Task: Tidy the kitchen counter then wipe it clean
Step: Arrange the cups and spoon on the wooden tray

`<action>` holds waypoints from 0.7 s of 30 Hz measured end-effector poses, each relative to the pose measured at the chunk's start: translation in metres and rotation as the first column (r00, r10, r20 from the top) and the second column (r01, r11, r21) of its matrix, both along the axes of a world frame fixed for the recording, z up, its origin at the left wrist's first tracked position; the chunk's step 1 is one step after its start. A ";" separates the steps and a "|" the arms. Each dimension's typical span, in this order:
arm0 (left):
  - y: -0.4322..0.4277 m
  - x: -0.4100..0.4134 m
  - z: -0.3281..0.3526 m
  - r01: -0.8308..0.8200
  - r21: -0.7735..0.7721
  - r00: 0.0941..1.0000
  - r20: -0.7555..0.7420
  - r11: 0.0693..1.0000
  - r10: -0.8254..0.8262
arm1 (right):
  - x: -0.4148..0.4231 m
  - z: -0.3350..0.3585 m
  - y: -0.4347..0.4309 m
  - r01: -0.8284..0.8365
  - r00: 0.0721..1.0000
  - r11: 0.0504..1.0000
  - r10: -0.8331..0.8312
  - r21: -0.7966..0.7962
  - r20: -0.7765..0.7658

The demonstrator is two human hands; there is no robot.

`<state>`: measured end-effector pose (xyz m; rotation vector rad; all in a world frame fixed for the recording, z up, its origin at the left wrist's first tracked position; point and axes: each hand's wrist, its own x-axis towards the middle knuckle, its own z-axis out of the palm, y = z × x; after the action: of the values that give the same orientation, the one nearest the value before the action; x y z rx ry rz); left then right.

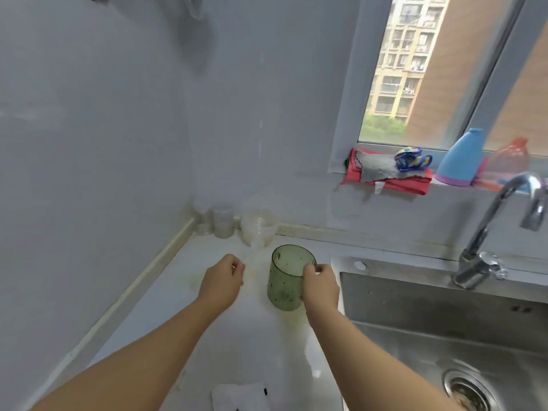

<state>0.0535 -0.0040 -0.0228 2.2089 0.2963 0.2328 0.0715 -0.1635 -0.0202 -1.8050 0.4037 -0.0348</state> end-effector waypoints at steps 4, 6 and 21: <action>-0.065 -0.001 0.017 0.155 0.004 0.988 0.011 0.988 -0.155 | -0.027 0.011 -0.060 0.136 0.991 0.989 -0.135 -0.052 0.017; -0.105 -0.007 0.024 0.245 -0.005 0.969 0.021 0.969 -0.245 | -0.043 0.016 -0.097 0.227 0.974 0.973 -0.226 -0.047 0.031; -0.454 -0.161 0.009 0.617 -0.182 0.782 0.030 0.766 -0.622 | -0.257 0.003 -0.419 0.706 0.707 0.698 -0.704 -0.117 0.063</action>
<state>-0.1071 -0.4580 -0.0137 2.0030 -0.3963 -0.1935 -0.1855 -0.5825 -0.0170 -1.6728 1.0983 -0.6313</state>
